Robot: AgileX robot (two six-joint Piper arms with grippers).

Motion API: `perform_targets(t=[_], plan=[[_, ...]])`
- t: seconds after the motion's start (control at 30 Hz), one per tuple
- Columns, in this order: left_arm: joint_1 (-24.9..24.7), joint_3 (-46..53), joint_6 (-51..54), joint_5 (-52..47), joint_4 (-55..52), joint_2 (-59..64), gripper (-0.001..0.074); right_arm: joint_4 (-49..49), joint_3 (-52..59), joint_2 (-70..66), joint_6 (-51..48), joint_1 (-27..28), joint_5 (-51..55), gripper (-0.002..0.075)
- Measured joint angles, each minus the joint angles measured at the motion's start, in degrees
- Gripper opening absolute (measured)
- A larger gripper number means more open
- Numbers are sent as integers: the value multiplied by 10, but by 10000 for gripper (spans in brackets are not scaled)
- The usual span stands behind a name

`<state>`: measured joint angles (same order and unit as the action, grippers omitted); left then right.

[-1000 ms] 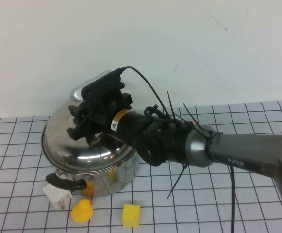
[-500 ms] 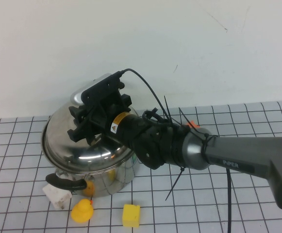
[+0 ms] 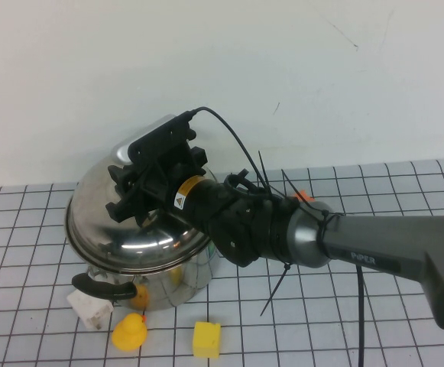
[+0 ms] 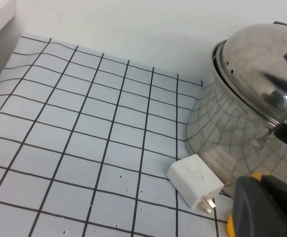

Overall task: Cover the pot
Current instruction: Place the pot lid on the pot

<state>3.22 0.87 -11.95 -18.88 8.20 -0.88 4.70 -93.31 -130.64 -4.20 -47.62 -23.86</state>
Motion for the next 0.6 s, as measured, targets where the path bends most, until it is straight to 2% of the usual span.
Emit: perform_targets(t=[0.6], plan=[[0,0,2,0,0,0,-3,0,0,-11,0,0,-17,332]])
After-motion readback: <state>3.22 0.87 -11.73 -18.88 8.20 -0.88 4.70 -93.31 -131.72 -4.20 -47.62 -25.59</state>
